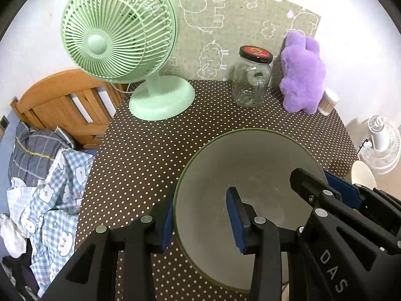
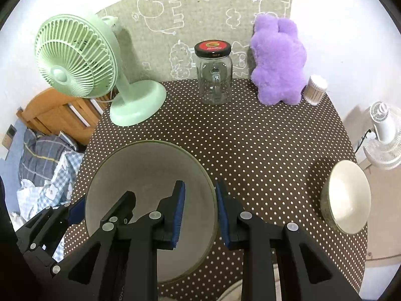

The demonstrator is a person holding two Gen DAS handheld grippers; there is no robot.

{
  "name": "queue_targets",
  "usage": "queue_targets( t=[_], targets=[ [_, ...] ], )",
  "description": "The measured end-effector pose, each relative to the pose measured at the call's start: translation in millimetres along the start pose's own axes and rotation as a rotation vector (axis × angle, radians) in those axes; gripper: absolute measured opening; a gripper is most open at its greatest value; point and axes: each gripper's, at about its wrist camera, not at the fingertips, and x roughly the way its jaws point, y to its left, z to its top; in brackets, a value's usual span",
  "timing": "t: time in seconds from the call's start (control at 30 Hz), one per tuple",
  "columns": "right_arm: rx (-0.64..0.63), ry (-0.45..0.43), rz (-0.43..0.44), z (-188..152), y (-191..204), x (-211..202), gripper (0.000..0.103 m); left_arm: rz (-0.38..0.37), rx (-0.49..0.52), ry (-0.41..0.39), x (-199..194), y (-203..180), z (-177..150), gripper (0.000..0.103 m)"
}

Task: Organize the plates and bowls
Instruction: 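Lift the nested bowls and carry them toward the plate stack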

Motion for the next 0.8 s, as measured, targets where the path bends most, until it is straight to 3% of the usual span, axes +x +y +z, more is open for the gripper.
queue_targets(
  t=[0.8],
  targets=[
    [0.068,-0.053,-0.07,-66,3,-87,0.029,-0.075,0.088,-0.038,-72,-1,-56,0.039]
  ],
)
